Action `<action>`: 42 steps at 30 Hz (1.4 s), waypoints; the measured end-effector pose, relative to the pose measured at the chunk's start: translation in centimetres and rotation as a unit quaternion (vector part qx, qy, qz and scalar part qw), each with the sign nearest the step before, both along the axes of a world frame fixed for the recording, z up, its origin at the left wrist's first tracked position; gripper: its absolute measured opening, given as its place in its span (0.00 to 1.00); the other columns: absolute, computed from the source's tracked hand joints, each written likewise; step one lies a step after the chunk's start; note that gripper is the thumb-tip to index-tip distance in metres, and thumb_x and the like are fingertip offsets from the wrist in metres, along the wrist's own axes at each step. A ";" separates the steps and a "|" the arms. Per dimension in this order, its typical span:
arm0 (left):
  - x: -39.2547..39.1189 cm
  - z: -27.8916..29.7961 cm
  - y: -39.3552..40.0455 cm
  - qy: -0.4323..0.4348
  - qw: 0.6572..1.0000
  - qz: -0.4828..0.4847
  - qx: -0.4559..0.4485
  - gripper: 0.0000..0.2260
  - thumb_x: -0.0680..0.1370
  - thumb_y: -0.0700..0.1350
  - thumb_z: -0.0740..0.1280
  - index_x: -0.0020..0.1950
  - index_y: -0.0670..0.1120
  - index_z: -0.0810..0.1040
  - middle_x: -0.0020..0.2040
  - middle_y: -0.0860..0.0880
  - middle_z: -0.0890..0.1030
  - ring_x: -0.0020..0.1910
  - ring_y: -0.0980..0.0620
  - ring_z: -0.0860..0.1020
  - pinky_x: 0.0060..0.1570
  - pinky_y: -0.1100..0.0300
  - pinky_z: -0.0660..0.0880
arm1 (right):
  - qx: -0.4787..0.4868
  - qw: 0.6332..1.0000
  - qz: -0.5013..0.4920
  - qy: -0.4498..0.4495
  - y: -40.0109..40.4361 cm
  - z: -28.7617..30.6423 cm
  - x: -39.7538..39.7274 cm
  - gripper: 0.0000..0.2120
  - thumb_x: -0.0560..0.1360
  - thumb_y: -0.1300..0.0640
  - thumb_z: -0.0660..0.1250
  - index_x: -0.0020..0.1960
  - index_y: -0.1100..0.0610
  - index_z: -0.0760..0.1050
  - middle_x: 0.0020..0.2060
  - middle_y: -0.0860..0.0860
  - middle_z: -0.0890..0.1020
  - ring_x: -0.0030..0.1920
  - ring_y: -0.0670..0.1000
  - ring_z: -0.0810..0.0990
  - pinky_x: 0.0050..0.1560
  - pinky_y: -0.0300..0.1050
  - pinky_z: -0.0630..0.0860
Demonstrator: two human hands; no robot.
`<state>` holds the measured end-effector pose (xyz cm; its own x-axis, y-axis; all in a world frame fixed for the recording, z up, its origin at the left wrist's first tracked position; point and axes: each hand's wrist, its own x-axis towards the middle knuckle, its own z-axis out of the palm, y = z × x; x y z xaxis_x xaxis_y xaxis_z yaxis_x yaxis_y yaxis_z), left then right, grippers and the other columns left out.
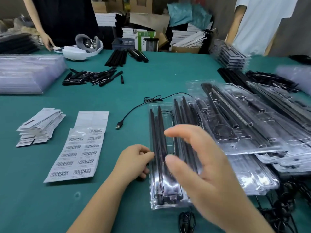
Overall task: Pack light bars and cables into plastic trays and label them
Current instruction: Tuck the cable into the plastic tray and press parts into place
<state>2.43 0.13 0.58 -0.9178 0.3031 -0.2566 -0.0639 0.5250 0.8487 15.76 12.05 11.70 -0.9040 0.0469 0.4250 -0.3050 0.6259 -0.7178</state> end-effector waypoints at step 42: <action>-2.0 1.9 -8.2 -0.023 0.963 0.076 0.259 0.38 0.64 0.51 0.73 0.73 0.50 0.67 0.70 0.47 0.72 0.67 0.48 0.71 0.64 0.55 0.65 | -0.192 0.952 -0.085 -0.221 -3.7 -5.5 -5.1 0.32 0.77 0.46 0.59 0.75 0.40 0.46 0.70 0.32 0.55 0.69 0.34 0.55 0.67 0.40 0.54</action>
<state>0.43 -8.04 2.46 -0.9527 0.2649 -0.1490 -0.1509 0.0132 0.9885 10.71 8.37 6.17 -0.9558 0.2846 -0.0739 0.1631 0.3040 -0.9386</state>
